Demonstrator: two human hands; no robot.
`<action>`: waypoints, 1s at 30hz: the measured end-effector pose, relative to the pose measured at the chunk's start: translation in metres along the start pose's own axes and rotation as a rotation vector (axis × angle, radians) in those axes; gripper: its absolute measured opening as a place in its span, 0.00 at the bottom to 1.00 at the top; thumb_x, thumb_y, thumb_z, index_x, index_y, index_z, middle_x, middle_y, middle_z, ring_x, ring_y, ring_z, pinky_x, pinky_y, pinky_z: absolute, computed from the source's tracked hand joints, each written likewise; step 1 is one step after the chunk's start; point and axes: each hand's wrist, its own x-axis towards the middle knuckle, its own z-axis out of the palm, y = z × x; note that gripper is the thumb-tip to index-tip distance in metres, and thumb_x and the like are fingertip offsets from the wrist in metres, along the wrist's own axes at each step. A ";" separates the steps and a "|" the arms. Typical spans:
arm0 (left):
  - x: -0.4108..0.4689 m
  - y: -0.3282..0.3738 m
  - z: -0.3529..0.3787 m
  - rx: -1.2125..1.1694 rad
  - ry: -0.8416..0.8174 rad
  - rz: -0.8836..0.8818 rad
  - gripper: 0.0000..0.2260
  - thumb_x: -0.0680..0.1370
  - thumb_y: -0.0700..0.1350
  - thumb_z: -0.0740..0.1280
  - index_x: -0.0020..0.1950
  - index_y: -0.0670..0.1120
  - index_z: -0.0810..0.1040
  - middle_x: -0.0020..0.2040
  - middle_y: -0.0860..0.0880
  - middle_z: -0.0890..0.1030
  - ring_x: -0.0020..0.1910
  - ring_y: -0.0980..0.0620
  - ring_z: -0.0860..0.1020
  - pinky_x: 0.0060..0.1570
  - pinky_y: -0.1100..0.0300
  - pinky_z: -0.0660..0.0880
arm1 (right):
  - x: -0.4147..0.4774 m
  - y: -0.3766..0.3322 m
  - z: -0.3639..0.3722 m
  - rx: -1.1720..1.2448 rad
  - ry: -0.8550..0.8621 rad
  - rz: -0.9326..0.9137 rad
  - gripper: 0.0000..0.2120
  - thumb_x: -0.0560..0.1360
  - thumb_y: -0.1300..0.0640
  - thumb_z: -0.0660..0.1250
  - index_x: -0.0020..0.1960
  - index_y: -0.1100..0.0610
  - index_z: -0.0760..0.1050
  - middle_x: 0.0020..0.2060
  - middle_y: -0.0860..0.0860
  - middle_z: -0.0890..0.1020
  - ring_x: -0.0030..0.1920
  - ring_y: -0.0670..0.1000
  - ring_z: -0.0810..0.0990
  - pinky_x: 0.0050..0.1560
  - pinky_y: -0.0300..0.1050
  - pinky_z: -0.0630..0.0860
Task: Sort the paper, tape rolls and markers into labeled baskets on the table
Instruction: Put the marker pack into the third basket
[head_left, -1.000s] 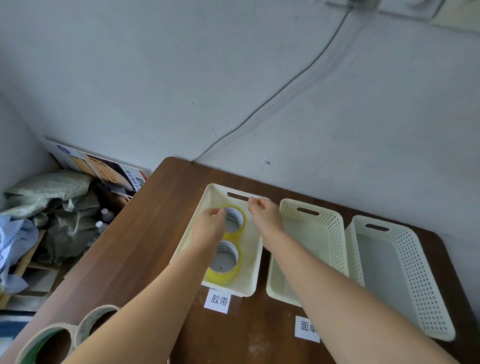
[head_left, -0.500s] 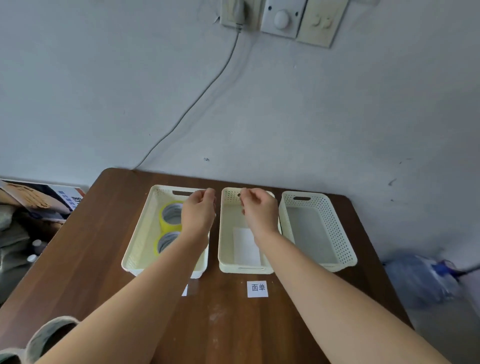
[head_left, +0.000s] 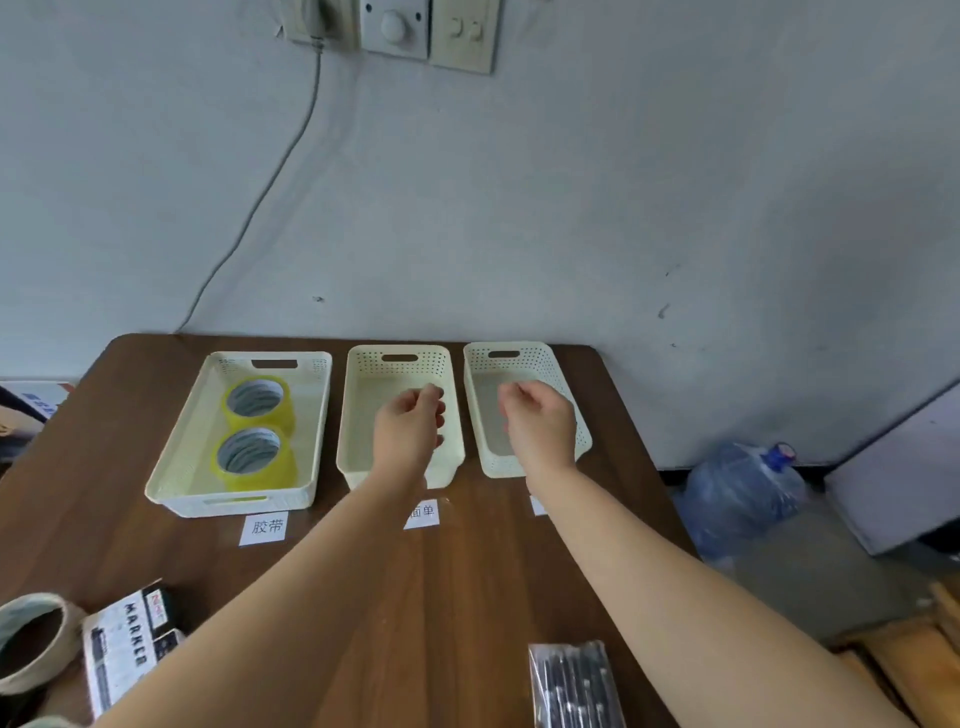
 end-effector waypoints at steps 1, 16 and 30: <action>-0.009 -0.005 0.006 0.005 -0.007 0.001 0.08 0.79 0.47 0.63 0.42 0.48 0.78 0.41 0.48 0.80 0.43 0.50 0.77 0.52 0.52 0.77 | -0.004 0.005 -0.012 -0.002 0.001 0.004 0.09 0.77 0.53 0.64 0.46 0.57 0.80 0.37 0.45 0.78 0.42 0.46 0.77 0.48 0.43 0.76; -0.114 -0.109 0.055 0.135 -0.077 -0.113 0.11 0.79 0.47 0.62 0.39 0.46 0.78 0.36 0.47 0.78 0.38 0.50 0.75 0.43 0.53 0.73 | -0.081 0.097 -0.143 -0.086 0.070 0.131 0.11 0.77 0.52 0.64 0.54 0.57 0.81 0.47 0.50 0.84 0.50 0.48 0.82 0.53 0.45 0.81; -0.154 -0.178 0.037 0.343 -0.204 -0.251 0.11 0.78 0.48 0.63 0.47 0.42 0.80 0.36 0.47 0.76 0.36 0.50 0.73 0.42 0.53 0.75 | -0.150 0.155 -0.164 -0.189 0.109 0.299 0.09 0.77 0.55 0.66 0.54 0.56 0.81 0.48 0.48 0.84 0.51 0.47 0.81 0.55 0.42 0.78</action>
